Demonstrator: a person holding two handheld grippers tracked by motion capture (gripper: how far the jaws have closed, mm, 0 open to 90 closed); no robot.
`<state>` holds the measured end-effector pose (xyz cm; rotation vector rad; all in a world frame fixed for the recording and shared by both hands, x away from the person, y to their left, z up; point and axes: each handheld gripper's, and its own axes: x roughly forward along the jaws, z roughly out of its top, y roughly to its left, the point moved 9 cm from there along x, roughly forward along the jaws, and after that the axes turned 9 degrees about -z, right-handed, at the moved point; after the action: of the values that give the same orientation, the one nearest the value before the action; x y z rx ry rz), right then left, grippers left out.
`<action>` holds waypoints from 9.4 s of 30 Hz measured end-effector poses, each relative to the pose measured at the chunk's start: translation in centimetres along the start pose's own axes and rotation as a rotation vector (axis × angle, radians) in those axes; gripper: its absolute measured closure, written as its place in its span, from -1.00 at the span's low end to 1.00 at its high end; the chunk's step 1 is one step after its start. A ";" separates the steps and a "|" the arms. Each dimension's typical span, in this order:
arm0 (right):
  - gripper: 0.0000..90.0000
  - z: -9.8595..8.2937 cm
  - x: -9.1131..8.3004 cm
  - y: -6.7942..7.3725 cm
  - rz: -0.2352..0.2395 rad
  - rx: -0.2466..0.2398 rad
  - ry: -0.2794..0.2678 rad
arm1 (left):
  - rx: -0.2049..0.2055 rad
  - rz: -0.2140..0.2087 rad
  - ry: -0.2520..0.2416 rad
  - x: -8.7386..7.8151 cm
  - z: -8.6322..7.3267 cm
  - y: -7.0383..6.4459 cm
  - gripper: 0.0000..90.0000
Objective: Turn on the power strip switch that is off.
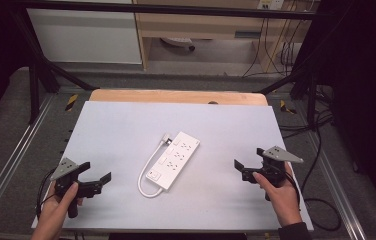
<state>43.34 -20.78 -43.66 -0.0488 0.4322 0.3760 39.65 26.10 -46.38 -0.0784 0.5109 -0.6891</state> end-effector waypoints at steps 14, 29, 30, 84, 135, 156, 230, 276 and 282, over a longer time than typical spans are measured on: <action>-0.95 2.7 0.8 1.6 0.021 -0.023 -0.026 | -0.013 0.006 0.009 0.0 -0.2 0.2 -0.86; -0.93 4.9 1.9 2.7 0.046 -0.030 -0.044 | -0.003 -0.002 0.022 0.1 -0.4 0.0 -0.87; -0.93 5.0 1.9 2.7 0.049 -0.031 -0.046 | -0.007 0.002 0.022 0.1 -0.4 0.0 -0.87; -0.88 7.4 7.0 7.4 0.100 -0.087 0.006 | 0.016 -0.009 0.041 0.2 -0.7 -0.2 -0.86; -0.01 7.1 10.2 10.6 0.148 -0.100 0.020 | 0.018 -0.014 0.052 0.3 -0.8 -0.2 -0.86; 0.83 6.5 11.8 12.7 0.171 -0.135 -0.011 | 0.023 -0.013 0.060 0.4 -1.0 -0.2 -0.86; 1.00 2.8 15.6 16.1 0.227 -0.098 0.068 | 0.030 -0.005 0.067 0.3 -1.1 -0.1 -0.86; 1.00 1.3 17.8 15.5 0.187 -0.096 0.111 | 0.033 -0.006 0.067 0.3 -1.1 -0.1 -0.86; 1.00 1.3 17.8 15.6 0.186 -0.095 0.106 | 0.035 -0.006 0.069 0.3 -1.1 -0.1 -0.86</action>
<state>53.11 0.03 -49.40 -0.1217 0.5250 0.5788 39.25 25.98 -47.46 -0.0234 0.5643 -0.7078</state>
